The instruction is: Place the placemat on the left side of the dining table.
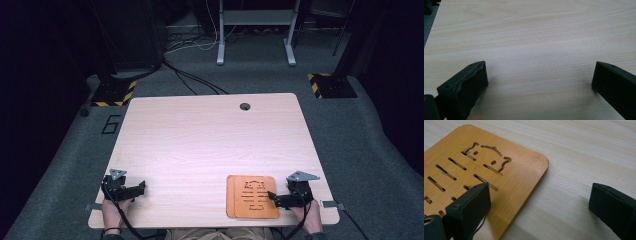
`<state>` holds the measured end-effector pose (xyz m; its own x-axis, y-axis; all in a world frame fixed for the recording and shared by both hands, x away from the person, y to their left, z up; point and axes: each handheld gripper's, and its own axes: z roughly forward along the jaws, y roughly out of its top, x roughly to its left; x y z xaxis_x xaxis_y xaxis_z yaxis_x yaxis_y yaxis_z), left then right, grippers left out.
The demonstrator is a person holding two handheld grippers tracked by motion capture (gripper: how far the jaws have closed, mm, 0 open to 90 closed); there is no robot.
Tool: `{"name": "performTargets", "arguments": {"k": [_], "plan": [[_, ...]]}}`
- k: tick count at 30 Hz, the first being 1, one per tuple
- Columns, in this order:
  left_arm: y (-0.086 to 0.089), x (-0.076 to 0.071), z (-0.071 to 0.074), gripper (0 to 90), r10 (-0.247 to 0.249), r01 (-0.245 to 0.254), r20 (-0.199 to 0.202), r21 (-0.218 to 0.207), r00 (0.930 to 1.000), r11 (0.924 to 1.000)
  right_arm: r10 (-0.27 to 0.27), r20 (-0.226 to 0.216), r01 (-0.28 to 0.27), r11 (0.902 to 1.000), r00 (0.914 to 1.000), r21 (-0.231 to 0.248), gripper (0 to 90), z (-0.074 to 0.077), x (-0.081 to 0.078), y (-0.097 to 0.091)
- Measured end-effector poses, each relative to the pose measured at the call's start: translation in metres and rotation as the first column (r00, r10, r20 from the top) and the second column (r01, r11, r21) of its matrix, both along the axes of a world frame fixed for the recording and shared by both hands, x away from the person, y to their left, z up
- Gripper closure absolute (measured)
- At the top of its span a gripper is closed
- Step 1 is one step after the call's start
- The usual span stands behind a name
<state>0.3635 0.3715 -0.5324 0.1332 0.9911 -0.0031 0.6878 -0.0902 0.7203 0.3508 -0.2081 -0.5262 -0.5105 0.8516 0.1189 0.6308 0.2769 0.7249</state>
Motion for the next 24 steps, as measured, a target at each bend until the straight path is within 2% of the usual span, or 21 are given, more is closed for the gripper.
{"name": "performTargets", "arguments": {"k": [24], "plan": [[-0.0003, -0.0004, 0.0001, 0.1, 0.005, -0.005, -0.002, 0.000, 1.0000, 1.0000, -0.009, 0.002, 0.009, 0.9999, 1.0000, 0.005, 4.5, 0.0000, -0.0033, -0.0077]]}}
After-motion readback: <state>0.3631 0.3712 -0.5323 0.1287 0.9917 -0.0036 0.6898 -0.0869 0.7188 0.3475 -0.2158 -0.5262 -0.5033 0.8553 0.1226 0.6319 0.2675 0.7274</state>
